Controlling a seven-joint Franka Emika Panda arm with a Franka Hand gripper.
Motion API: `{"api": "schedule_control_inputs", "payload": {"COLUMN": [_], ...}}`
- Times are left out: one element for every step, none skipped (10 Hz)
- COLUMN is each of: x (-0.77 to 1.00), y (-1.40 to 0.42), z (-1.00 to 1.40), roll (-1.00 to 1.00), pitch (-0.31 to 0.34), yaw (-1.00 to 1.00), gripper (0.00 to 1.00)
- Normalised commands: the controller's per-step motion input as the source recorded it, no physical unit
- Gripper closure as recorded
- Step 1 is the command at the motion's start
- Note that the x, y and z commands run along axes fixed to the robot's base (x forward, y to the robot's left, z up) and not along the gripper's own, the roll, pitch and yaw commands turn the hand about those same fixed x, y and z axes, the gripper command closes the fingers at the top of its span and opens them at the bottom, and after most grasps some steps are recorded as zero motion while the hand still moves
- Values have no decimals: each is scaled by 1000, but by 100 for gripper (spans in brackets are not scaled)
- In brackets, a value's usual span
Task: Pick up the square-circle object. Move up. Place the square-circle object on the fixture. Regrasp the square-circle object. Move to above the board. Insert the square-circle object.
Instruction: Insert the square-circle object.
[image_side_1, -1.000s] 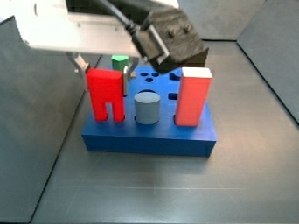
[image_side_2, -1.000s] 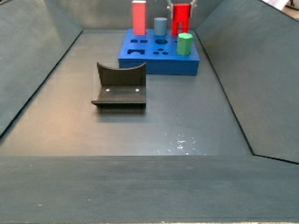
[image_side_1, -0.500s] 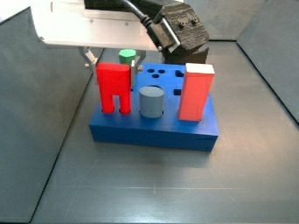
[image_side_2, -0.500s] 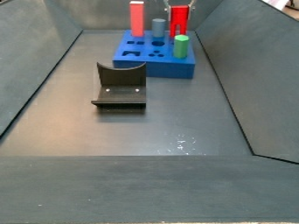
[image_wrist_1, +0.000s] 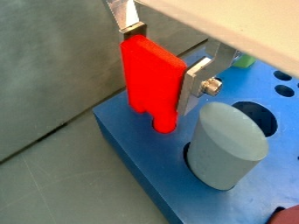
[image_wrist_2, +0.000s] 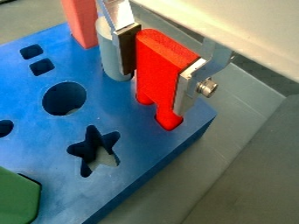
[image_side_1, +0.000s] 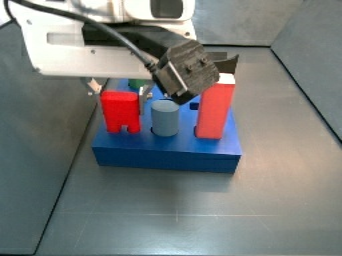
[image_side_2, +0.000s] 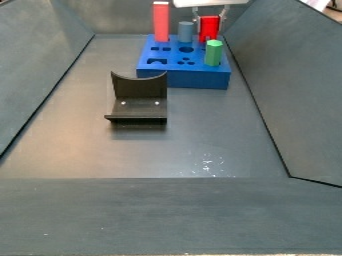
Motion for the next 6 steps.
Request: {"api": "schedule_control_inputs", "payload": {"x": [611, 883, 723, 0, -89, -71], "y": [0, 183, 103, 0, -134, -157], "z": [-926, -866, -611, 0, -694, -926], "roll": [0, -137, -133, -7, 206, 147], "pitch": [-111, -74, -51, 0, -106, -130], "yaw": [154, 80, 0, 0, 20, 74], "gripper": [100, 100, 100, 100, 100, 100]}}
